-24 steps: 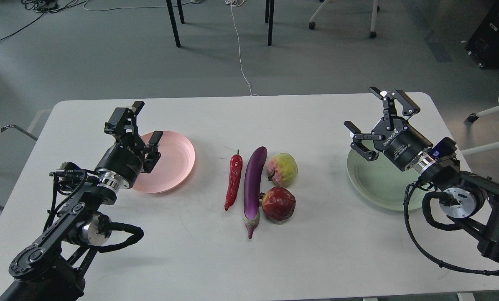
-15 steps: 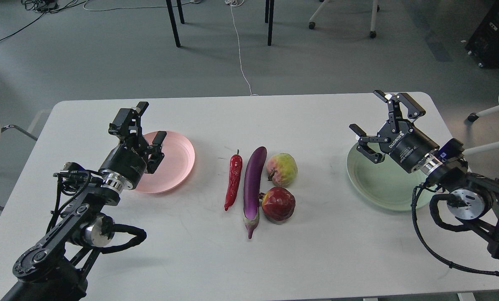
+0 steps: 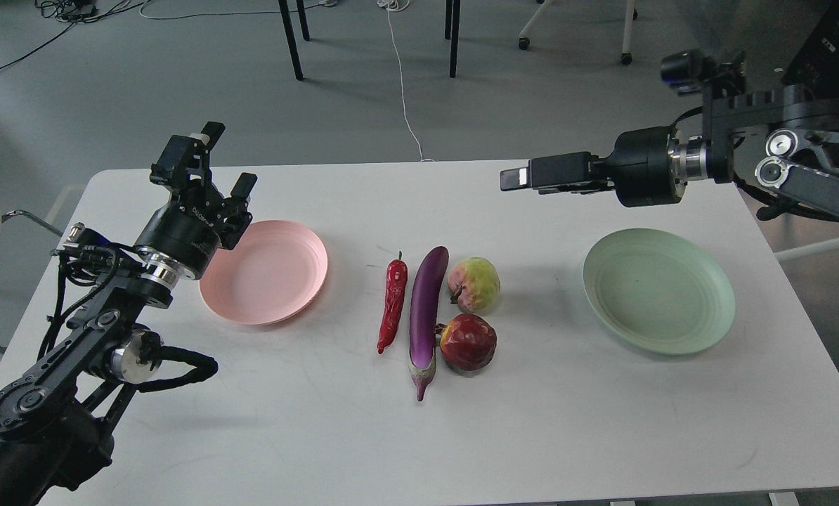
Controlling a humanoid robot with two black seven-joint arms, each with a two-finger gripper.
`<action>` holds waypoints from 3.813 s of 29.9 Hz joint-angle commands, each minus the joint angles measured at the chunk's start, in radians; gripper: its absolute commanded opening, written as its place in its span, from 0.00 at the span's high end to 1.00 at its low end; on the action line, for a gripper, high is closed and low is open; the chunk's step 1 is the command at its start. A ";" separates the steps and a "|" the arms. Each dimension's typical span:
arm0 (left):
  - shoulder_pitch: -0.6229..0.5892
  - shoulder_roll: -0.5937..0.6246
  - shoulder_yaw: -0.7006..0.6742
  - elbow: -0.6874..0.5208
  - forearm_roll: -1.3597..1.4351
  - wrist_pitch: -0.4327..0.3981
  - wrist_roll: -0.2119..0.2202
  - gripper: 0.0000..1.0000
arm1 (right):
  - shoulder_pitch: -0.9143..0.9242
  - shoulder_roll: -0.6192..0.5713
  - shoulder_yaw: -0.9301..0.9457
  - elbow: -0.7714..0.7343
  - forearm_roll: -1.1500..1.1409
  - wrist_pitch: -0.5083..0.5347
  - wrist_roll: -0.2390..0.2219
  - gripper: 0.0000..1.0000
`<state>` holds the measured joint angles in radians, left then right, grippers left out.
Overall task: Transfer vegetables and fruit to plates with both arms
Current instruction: 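Move the right gripper over the peach beside the eggplant, then grasp the peach with the right gripper and lift it, then lower the peach onto the green plate and open the right gripper, then reach the right gripper to the red apple and grasp it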
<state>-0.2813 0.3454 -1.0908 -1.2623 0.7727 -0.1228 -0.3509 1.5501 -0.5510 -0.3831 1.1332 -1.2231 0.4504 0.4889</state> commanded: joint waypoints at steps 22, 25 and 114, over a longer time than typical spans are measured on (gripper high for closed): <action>0.033 -0.008 0.000 -0.048 0.004 0.006 -0.003 0.02 | -0.110 0.405 -0.235 -0.325 -0.125 -0.229 0.000 0.05; 0.033 -0.008 0.000 -0.046 0.002 0.005 -0.017 0.02 | -0.128 0.424 -0.240 -0.355 -0.118 -0.233 0.000 0.05; 0.019 -0.025 0.022 -0.051 0.005 0.000 -0.025 0.02 | 0.154 -0.187 -0.283 0.315 -0.144 -0.354 0.000 0.01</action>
<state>-0.2624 0.3175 -1.0691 -1.3117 0.7778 -0.1228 -0.3759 1.6988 -0.7813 -0.6579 1.4150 -1.3937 0.0925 0.4887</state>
